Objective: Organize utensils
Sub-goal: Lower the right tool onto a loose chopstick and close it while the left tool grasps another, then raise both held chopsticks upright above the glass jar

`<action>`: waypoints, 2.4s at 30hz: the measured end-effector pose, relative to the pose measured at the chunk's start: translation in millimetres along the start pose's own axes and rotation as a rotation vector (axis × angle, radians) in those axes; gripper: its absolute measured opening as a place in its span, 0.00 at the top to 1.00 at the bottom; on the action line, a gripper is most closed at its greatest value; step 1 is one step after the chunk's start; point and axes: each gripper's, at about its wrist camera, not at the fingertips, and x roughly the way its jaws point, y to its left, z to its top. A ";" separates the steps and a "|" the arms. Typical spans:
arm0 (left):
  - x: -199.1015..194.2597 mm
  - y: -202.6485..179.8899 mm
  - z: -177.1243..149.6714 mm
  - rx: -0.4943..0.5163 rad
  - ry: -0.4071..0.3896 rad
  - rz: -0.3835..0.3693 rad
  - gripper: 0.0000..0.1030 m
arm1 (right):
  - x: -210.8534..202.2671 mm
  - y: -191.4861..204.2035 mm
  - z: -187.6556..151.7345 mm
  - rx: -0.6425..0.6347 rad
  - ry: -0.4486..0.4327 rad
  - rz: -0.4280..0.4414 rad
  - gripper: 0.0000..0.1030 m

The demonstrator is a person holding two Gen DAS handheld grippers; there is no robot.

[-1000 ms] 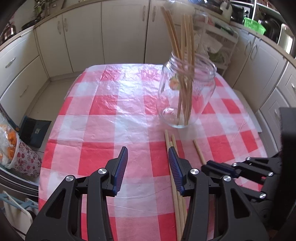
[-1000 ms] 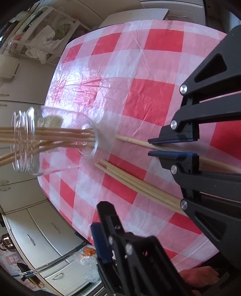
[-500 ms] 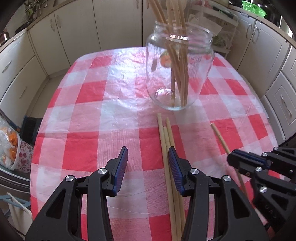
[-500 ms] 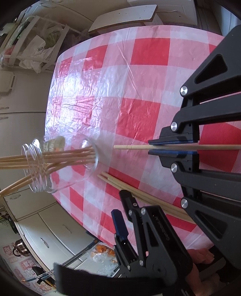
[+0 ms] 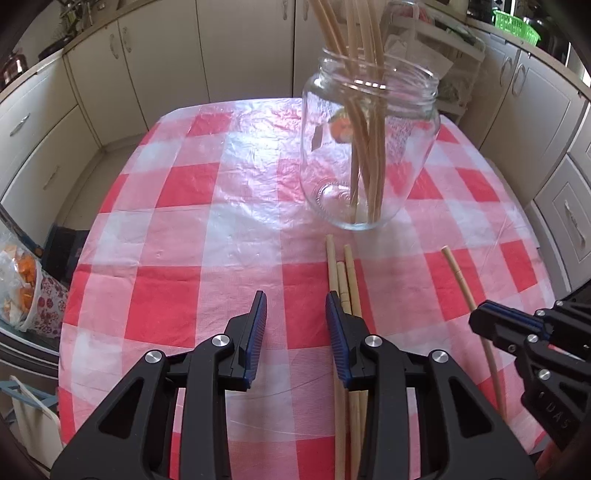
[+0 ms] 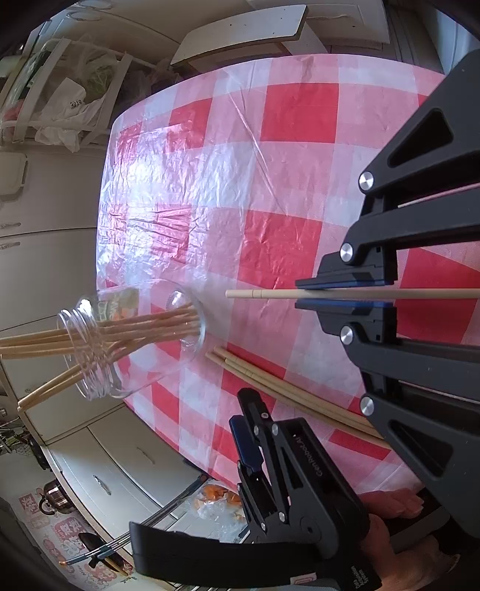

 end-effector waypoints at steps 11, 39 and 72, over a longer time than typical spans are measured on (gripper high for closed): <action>-2.6 -8.0 0.1 0.014 -0.004 -0.034 0.69 | 3.9 1.9 1.3 -0.006 0.006 0.002 0.94; -38.2 3.6 11.6 -0.007 -0.110 -0.184 0.95 | -8.8 -8.4 7.7 0.110 -0.080 0.071 0.94; -99.2 8.4 112.5 -0.195 -0.983 -0.251 0.95 | -116.0 -6.2 28.3 0.191 -0.679 0.274 0.94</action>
